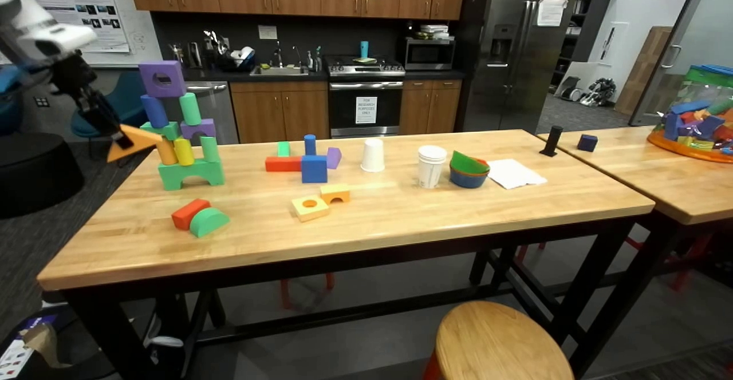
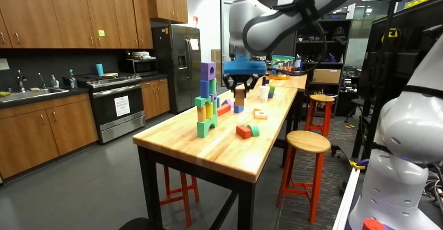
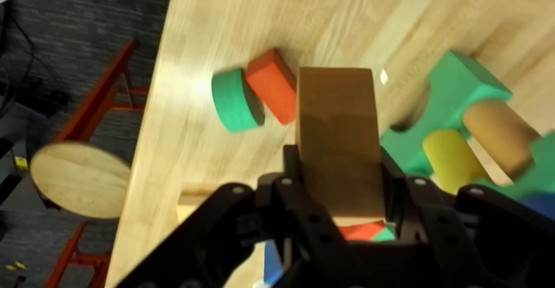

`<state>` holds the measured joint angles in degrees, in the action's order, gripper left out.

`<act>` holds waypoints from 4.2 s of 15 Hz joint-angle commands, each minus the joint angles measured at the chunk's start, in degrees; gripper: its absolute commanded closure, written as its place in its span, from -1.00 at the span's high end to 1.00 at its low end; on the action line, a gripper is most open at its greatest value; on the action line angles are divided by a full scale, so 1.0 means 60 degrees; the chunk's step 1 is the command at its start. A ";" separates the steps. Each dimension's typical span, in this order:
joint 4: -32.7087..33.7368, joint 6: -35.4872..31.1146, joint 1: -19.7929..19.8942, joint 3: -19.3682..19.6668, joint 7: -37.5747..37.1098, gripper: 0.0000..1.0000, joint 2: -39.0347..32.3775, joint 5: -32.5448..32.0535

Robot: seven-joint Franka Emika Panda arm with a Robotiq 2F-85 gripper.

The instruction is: Put the triangular block on top of the stack

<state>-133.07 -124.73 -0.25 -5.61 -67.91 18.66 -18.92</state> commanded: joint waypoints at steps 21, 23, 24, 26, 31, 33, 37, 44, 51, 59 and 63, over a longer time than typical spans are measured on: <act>0.2682 0.0920 0.0058 -0.0037 0.1118 -0.67 -0.0148 0.1763; 0.3119 0.1269 0.0012 0.0156 0.1506 -0.67 -0.0505 0.3003; 0.3377 0.1540 0.0021 0.0264 0.1647 -0.67 -0.0635 0.3580; 0.3924 0.1996 0.0149 0.0341 0.1665 -0.67 -0.0909 0.4114; 0.3706 0.1757 0.0191 0.0301 0.1540 -0.17 -0.0822 0.3935; 0.3712 0.1760 0.0181 0.0289 0.1540 -0.17 -0.0835 0.3934; 0.3615 0.1637 0.0213 0.0296 0.1402 -0.67 -0.0808 0.3942; 0.4748 0.2209 0.0325 0.0358 0.1695 -0.67 -0.1023 0.3670; 0.7181 0.4552 0.0206 0.0395 0.2568 -0.67 -0.2418 0.3699; 0.8055 0.5379 0.0053 0.0480 0.2589 -0.17 -0.3057 0.3456; 0.8113 0.5436 0.0051 0.0483 0.2594 -0.17 -0.3076 0.3453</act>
<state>-84.71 -92.33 0.85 -3.51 -52.35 0.35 1.81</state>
